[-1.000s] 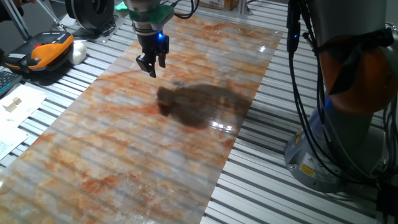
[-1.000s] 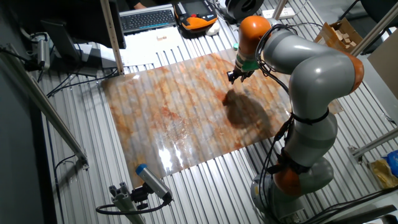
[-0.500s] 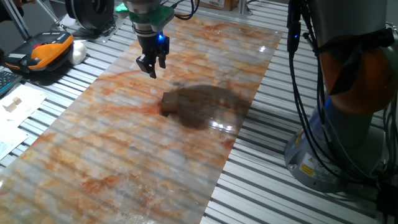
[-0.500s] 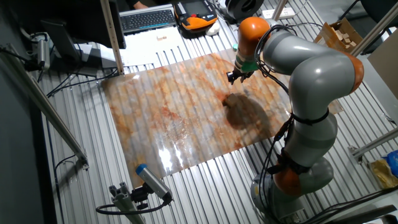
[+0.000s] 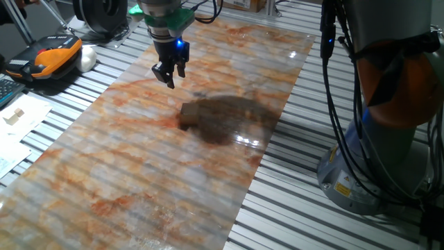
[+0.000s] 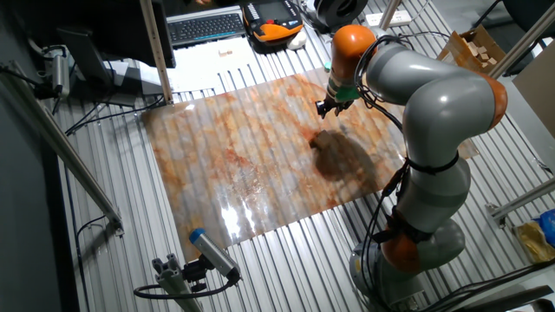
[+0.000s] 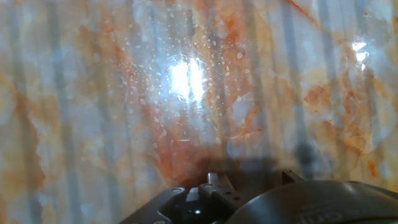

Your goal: Pick up one small block

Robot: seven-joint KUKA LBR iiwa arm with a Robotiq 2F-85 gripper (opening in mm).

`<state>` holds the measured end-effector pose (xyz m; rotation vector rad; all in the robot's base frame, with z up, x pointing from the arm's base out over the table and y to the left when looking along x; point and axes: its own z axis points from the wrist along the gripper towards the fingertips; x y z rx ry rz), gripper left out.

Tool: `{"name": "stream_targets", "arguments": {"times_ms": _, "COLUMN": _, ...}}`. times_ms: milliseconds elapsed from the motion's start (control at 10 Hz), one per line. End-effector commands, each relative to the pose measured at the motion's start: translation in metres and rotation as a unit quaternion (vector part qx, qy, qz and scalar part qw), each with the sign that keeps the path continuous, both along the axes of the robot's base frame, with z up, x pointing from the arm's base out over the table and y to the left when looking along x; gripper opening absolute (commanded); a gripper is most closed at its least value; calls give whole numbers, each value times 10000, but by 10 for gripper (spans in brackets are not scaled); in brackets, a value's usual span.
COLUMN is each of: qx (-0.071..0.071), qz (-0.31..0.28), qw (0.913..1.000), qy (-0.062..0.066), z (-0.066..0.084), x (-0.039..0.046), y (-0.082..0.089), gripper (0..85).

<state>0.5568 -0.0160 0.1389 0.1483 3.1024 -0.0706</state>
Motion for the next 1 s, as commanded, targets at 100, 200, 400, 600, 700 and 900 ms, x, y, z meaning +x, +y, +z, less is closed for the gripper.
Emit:
{"name": "stream_targets", "arguments": {"times_ms": 100, "qx": 11, "qz": -14, "qw": 10000, "qy": -14, "z": -5, "x": 5, "y": 0, "gripper": 510}}
{"name": "stream_targets", "arguments": {"times_ms": 200, "qx": -4, "qz": -15, "qw": 10000, "qy": -14, "z": -8, "x": 11, "y": -6, "gripper": 510}}
{"name": "stream_targets", "arguments": {"times_ms": 400, "qx": 4, "qz": -22, "qw": 10000, "qy": -15, "z": -7, "x": 12, "y": -8, "gripper": 510}}
{"name": "stream_targets", "arguments": {"times_ms": 600, "qx": 20, "qz": -37, "qw": 10000, "qy": -8, "z": -4, "x": 9, "y": -6, "gripper": 510}}
{"name": "stream_targets", "arguments": {"times_ms": 700, "qx": 20, "qz": -37, "qw": 10000, "qy": 0, "z": -5, "x": 11, "y": -8, "gripper": 510}}
{"name": "stream_targets", "arguments": {"times_ms": 900, "qx": 13, "qz": -37, "qw": 10000, "qy": 0, "z": -3, "x": 16, "y": -14, "gripper": 510}}
